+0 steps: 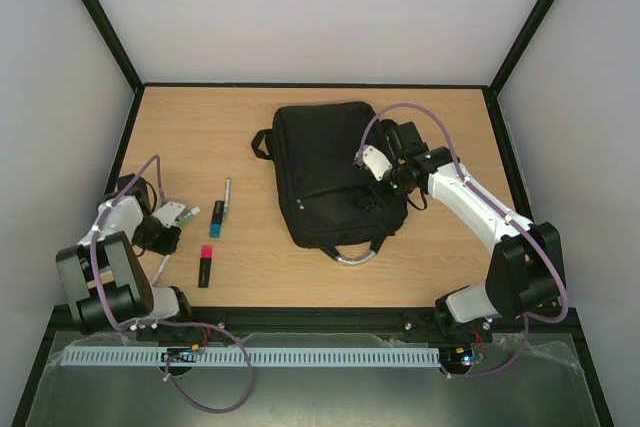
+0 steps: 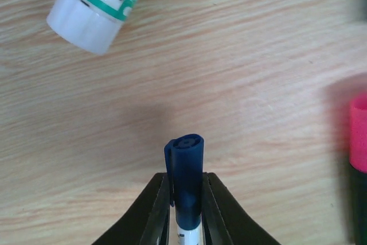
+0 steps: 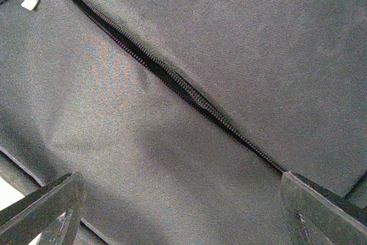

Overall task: Pack the student bag
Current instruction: Pick up the stationery from the center of the board, then place the stationery at the center of the board, then pick up the stationery from the center of the board, then place the stationery in the student bag.

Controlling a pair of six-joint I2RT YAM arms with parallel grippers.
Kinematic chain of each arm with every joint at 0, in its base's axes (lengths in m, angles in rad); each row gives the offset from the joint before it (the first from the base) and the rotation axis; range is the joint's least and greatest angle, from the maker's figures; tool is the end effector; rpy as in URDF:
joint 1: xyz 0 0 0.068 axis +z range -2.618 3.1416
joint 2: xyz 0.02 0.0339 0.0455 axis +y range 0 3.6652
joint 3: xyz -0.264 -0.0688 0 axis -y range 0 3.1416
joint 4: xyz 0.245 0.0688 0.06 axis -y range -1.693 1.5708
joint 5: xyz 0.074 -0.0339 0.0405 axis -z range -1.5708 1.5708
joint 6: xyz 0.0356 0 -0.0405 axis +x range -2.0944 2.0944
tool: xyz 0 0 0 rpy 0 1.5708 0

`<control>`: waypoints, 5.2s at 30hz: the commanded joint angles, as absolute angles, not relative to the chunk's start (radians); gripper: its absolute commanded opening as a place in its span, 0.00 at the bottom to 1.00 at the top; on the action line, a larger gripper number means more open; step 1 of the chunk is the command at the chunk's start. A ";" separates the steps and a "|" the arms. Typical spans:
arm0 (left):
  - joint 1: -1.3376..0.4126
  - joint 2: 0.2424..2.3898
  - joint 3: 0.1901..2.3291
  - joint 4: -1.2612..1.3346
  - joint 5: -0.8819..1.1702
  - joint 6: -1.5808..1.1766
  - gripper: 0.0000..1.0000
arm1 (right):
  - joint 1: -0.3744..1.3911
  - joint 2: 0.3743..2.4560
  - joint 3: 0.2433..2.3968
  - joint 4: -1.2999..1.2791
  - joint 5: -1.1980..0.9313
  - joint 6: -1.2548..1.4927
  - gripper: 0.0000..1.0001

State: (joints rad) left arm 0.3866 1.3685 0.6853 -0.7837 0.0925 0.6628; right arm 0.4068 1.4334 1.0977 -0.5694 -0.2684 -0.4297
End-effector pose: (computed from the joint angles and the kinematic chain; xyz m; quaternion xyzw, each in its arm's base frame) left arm 0.1922 0.0747 0.1551 0.1397 0.9878 -0.0140 0.0680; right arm 0.2735 0.1281 0.2658 -0.4204 0.8381 0.1227 0.3252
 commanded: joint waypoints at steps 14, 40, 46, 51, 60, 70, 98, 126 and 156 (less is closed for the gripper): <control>0.088 1.181 0.856 -1.058 0.435 0.753 0.13 | 0.403 1.420 1.125 -0.569 -0.163 -0.427 0.91; -0.647 1.641 0.875 -0.612 0.256 0.728 0.31 | 0.349 1.442 1.148 -0.581 -0.026 -0.442 0.90; -0.633 1.556 0.789 -0.602 0.157 0.731 0.47 | 0.349 1.434 1.144 -0.580 -0.037 -0.444 0.91; -0.632 1.445 0.712 -0.632 0.110 0.738 0.48 | 0.348 1.434 1.144 -0.587 -0.051 -0.453 0.91; -0.623 1.410 0.650 -0.618 0.058 0.745 0.40 | 0.367 1.446 1.173 -0.623 -0.165 -0.559 0.85; -0.623 1.439 0.669 -0.621 0.080 0.752 0.12 | 0.455 1.542 1.173 -0.547 -0.066 -0.889 0.69; -0.626 1.276 1.058 -0.667 0.235 0.747 0.02 | 0.566 1.701 1.440 -0.525 -0.123 -0.714 0.01; -0.769 1.590 1.199 -0.422 0.181 1.018 0.02 | 0.569 1.619 1.598 -0.788 -0.323 -0.578 0.01; -0.783 1.581 1.319 -0.339 0.001 0.705 0.38 | 0.569 1.624 1.551 -0.754 -0.283 -0.549 0.01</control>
State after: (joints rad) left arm -0.8082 1.7409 1.2896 -0.3614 -0.1432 0.8158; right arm 0.5297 1.6783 1.5787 -0.7105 -0.2188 -0.5659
